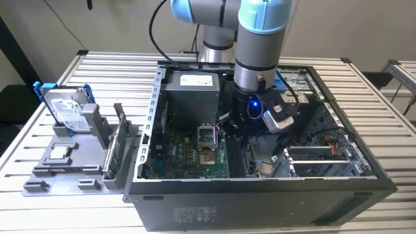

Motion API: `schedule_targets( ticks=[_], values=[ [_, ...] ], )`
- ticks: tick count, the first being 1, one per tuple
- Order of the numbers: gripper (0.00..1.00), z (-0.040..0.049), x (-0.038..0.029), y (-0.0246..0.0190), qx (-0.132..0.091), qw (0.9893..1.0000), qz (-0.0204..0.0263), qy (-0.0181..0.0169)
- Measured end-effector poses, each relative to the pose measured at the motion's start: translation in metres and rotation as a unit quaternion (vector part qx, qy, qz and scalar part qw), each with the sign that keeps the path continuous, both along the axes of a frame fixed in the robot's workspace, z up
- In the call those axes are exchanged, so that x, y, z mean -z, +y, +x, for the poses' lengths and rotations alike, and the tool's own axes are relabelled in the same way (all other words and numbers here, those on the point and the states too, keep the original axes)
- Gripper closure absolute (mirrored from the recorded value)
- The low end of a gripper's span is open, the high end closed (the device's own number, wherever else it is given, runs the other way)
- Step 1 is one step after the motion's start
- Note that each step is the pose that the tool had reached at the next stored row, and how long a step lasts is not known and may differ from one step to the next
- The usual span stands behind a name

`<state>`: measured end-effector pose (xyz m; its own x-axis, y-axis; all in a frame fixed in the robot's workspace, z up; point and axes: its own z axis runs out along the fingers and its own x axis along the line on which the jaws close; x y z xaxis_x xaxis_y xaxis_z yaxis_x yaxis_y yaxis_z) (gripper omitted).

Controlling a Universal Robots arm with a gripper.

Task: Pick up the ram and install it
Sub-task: 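Insert the ram into the slot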

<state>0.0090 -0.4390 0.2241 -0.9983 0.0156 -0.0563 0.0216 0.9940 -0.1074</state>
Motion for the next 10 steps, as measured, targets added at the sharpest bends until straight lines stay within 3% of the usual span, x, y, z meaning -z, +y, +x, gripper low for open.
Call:
schedule_targets(
  ticks=[10],
  values=[
    [0.86, -0.0034, 0.0004, -0.0021, 0.000, 1.0000, 0.0000, 0.0000]
  ],
)
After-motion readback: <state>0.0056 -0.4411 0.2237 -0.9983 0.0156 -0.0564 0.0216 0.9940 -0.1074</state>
